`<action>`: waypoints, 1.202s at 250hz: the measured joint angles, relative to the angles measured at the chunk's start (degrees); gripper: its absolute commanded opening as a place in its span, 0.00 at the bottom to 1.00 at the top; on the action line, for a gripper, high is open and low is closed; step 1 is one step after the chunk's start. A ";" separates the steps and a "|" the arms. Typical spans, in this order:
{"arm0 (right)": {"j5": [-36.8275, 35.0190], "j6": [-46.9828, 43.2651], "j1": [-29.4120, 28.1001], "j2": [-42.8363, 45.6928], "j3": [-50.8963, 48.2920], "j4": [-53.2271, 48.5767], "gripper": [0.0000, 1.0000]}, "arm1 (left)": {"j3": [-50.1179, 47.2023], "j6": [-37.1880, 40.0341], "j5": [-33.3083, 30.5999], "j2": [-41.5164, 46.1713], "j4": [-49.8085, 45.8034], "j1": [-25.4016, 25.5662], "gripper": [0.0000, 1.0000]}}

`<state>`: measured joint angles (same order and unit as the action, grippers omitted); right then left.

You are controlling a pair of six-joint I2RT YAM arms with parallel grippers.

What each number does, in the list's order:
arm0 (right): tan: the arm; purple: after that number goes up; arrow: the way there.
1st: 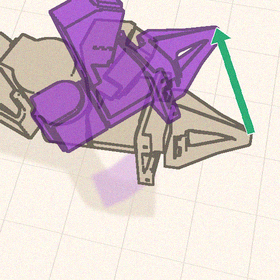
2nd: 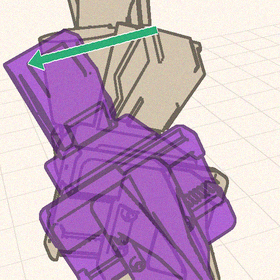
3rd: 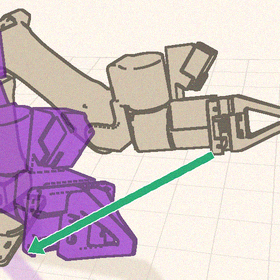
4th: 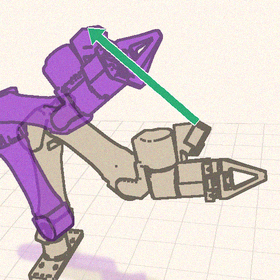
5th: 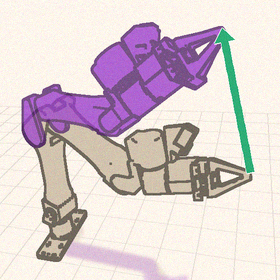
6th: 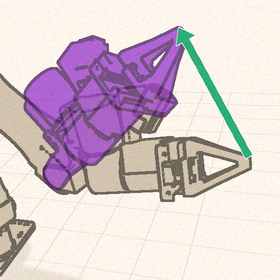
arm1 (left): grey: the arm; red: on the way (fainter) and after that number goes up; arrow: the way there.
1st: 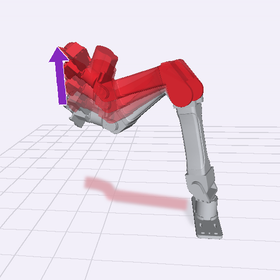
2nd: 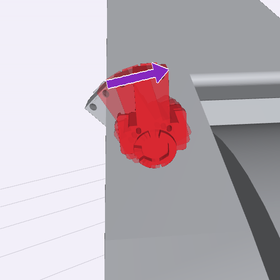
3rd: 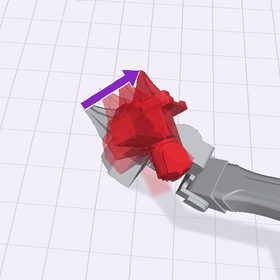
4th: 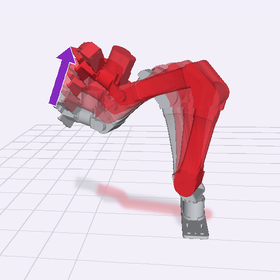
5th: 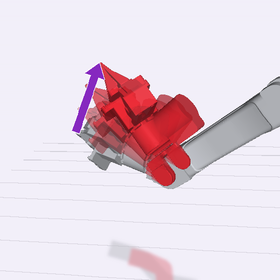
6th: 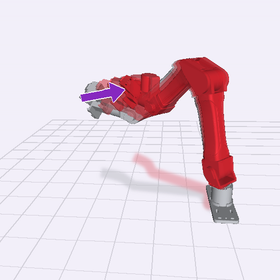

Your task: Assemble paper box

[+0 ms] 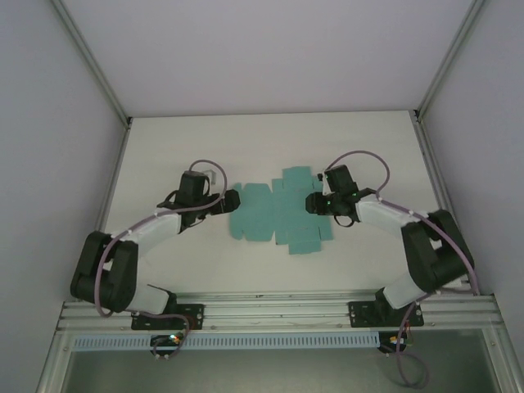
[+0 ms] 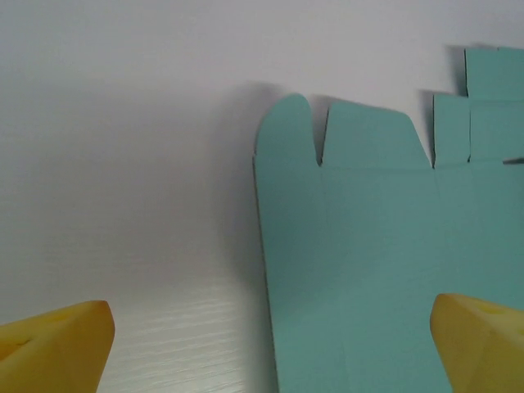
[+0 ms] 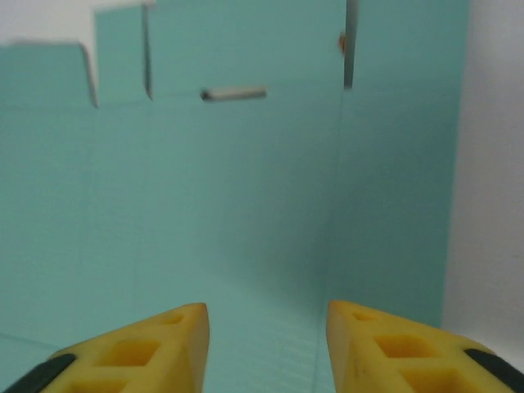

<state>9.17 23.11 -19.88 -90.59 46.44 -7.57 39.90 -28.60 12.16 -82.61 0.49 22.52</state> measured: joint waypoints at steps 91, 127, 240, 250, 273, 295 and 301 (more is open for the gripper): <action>2.95 3.69 0.17 -7.28 -0.42 8.74 0.28 | 0.02 -1.62 6.38 -6.19 6.10 0.02 0.96; 3.37 3.72 0.24 -7.41 -0.48 9.42 0.28 | 0.02 -3.28 10.43 -8.57 12.22 0.26 0.76; 5.22 2.14 0.66 -4.52 -0.74 7.10 0.58 | 1.81 -5.64 14.19 -6.86 15.47 1.25 0.00; 5.40 1.73 0.94 -2.67 -0.74 5.53 0.64 | 1.77 -5.53 13.92 -4.74 14.97 1.42 0.00; 5.66 0.81 1.86 3.76 -0.74 2.95 0.83 | 1.51 -5.49 13.09 1.11 14.71 1.36 0.00; 5.86 1.09 2.91 12.79 -1.33 3.17 0.96 | 1.01 -6.01 12.81 6.99 14.71 1.29 0.00; 6.01 1.79 3.28 15.30 -1.84 3.72 0.97 | 0.85 -6.34 12.81 8.39 14.69 1.29 0.00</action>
<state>15.18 24.91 -16.60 -75.29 44.60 -3.86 40.75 -34.94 24.97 -74.22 15.18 23.81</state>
